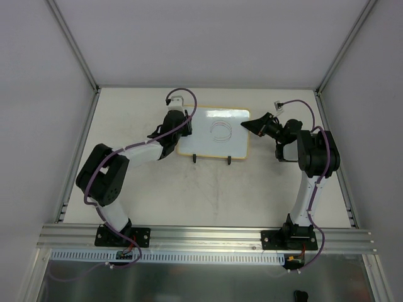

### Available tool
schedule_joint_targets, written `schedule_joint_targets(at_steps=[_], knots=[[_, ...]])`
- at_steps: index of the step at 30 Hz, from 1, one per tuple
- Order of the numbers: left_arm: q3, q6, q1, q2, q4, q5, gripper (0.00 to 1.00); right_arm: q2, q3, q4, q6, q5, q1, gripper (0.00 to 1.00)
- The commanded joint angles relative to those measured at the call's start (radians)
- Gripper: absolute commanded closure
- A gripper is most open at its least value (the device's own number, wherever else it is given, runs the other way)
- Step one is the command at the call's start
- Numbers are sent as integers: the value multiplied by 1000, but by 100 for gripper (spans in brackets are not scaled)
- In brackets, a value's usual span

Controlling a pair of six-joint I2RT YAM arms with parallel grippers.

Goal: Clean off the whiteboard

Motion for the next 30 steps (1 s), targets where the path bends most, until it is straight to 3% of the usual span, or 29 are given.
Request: schedule_joint_targets(at_steps=[1, 6, 15, 30], knots=[[7, 48, 28, 75, -161, -6, 100, 3, -19, 123, -58, 2, 8, 100], [17, 68, -4, 88, -169, 16, 100, 3, -17, 123, -60, 2, 8, 100], [134, 61, -211, 160, -225, -38, 100, 1, -17, 123, -63, -1, 8, 100], [257, 45, -286, 303, -241, -70, 100, 6, -12, 123, -58, -1, 6, 100]])
